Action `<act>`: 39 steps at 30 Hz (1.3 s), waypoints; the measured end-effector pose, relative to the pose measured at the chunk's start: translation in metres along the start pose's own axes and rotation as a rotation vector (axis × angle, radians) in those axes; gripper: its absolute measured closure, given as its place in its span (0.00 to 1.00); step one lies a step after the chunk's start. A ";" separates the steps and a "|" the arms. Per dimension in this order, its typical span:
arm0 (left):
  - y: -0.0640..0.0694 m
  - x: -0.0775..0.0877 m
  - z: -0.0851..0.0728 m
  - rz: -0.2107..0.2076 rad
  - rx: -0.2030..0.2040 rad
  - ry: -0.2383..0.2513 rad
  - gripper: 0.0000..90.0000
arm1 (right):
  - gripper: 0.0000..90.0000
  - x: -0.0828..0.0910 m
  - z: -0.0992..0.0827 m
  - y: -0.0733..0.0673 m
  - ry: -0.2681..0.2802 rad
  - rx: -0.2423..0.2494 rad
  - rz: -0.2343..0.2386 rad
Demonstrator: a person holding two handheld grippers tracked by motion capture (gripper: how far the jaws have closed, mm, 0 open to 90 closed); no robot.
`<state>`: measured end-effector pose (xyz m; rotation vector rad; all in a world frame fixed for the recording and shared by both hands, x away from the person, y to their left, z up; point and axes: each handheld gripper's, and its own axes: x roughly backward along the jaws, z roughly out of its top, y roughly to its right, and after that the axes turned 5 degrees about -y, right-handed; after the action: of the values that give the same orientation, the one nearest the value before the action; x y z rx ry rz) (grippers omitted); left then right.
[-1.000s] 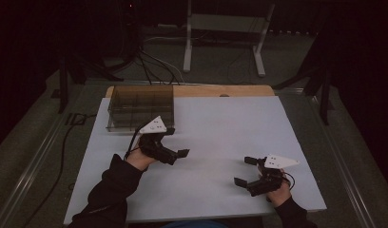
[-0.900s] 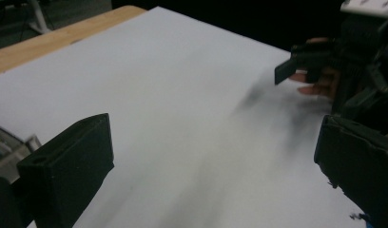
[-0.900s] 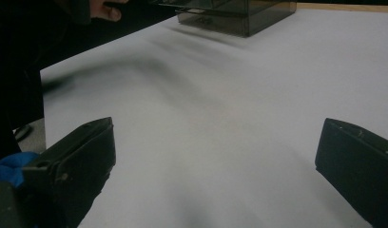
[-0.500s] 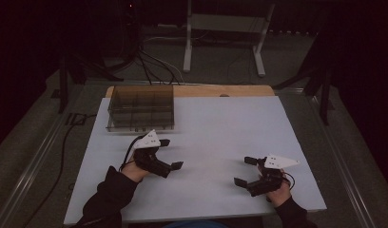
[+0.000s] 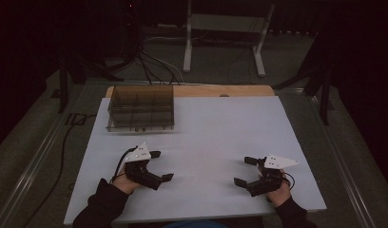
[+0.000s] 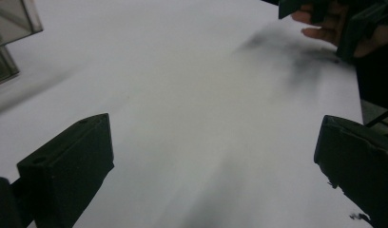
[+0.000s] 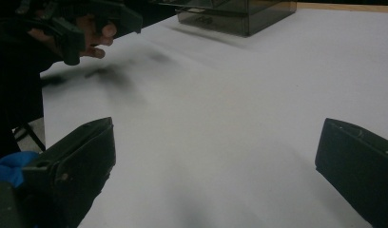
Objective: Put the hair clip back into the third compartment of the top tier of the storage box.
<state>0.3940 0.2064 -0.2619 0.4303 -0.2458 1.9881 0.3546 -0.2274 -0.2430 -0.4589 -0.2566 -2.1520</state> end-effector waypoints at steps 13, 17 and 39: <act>0.003 0.021 -0.024 0.040 0.032 -0.003 0.01 | 0.00 -0.001 0.000 0.000 -0.002 -0.001 0.003; 0.004 0.029 -0.032 0.060 0.039 -0.003 0.01 | 0.00 0.000 0.000 0.000 -0.002 -0.001 0.004; -0.014 0.052 -0.055 0.122 0.079 -0.009 0.01 | 0.00 0.001 -0.001 0.002 0.003 0.015 -0.009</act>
<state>0.3752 0.2747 -0.2910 0.4847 -0.2040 2.1216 0.3552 -0.2292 -0.2430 -0.4468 -0.2730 -2.1584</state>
